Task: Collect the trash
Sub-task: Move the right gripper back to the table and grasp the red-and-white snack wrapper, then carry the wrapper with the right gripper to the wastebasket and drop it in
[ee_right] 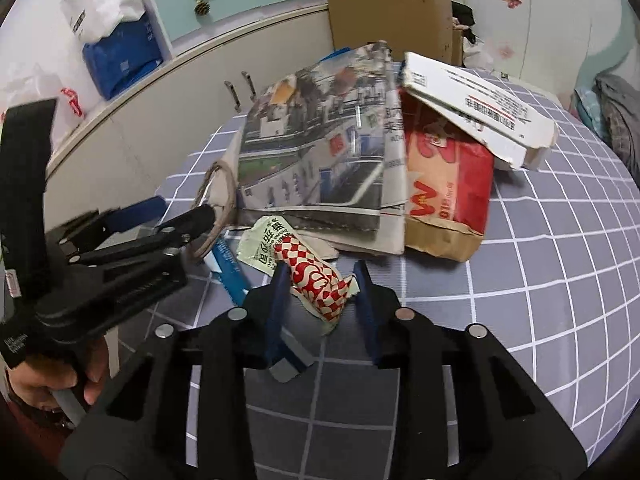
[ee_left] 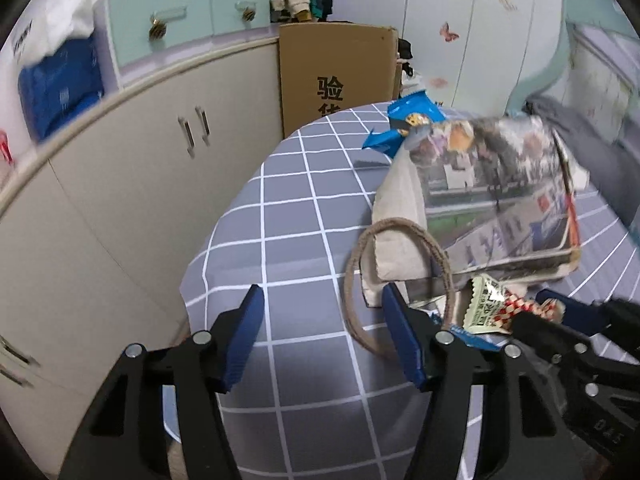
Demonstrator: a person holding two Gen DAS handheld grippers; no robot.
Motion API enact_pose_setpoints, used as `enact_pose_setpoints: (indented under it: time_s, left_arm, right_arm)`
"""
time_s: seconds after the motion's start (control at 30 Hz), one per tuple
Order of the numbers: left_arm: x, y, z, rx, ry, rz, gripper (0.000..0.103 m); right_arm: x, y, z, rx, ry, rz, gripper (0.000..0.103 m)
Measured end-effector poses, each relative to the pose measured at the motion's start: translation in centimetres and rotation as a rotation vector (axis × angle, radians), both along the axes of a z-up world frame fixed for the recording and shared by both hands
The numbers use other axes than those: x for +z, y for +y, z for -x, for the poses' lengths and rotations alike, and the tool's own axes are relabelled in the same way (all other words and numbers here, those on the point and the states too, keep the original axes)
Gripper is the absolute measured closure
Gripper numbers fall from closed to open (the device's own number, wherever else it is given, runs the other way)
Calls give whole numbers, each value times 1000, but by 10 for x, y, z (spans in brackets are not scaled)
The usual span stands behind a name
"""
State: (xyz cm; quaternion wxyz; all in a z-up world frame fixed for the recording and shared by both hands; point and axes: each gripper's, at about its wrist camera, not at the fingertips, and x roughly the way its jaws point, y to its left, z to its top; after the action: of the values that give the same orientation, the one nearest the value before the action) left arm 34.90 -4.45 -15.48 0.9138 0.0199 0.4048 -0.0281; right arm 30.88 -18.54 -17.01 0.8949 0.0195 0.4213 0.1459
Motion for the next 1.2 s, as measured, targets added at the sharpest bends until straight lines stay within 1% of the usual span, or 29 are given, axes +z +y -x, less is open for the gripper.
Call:
enact_pose_setpoints:
  time_s: [0.03,0.07,0.1,0.13,0.17,0.2,0.23,0.27,0.33,0.4,0.5,0.67,0.8,0.9,1.0,1.1,1.2]
  left_arm:
    - [0,1,1,-5,-8,6,48]
    - [0,1,2,-4,-12,4,52]
    - [1,3,3,-5,-19,0,64]
    - [2,6,6,-6,-24,3,79]
    - [2,7,5,-3,-26,5,86]
    - [2,11,6,6,-27,5,100]
    - [2,15,6,8,-26,23,100]
    - [3,20,6,5,-25,63,100]
    - [3,28,8,4,-21,119,100]
    - [3,32,15,5,-30,156,101]
    - [7,39,28,5,-64,189,101]
    - [22,52,56,5,-123,246,101]
    - [32,68,81,15,-159,284,101]
    - [35,86,99,40,-169,303,101]
    - [32,114,116,91,-164,325,101]
    - [27,142,129,140,-159,324,101]
    - [15,179,143,212,-143,327,101]
  right_arm:
    - [0,2,0,5,-2,7,76]
    - [0,3,-1,9,-3,8,76]
    - [0,3,0,12,-4,10,78]
    - [0,4,0,13,-5,13,78]
    - [0,4,2,17,-7,20,79]
    - [1,5,3,16,-11,26,79]
    - [1,4,5,13,-15,31,80]
    - [1,4,6,9,-20,33,81]
    - [3,3,10,2,-32,37,83]
    - [5,1,17,-6,-47,31,83]
    - [10,-2,26,-21,-74,21,84]
    - [23,-8,47,-54,-124,-1,85]
    - [39,-3,67,-59,-172,-30,85]
    - [48,14,77,-28,-197,-41,85]
    - [49,42,78,27,-193,-61,85]
    - [43,82,80,97,-185,-71,85]
    - [36,126,81,180,-165,-79,85]
